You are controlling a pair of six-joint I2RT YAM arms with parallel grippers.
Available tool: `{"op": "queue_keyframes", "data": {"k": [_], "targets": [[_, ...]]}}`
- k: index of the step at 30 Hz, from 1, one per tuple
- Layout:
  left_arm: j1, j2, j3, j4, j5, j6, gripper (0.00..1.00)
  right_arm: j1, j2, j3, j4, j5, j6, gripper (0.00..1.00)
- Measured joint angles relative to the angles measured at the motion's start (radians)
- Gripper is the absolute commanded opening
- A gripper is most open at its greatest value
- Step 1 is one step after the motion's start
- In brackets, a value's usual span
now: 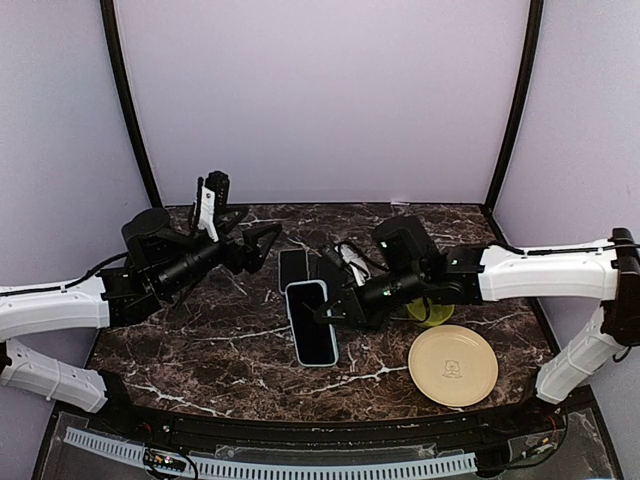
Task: Put the phone into the phone case
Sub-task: Place the phone with the phone case at the center of the board.
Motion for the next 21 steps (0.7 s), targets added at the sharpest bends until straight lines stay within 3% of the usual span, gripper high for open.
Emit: {"op": "queue_keyframes", "data": {"k": [16,21], "targets": [[0.000,0.019,0.005,-0.056,-0.040,0.031,0.93,-0.086,0.225,-0.174,0.210,-0.127,0.333,0.00],[0.000,0.019,0.005,-0.058,-0.040,0.034,0.93,-0.097,0.234,-0.178,0.220,-0.129,0.367,0.18]]}}
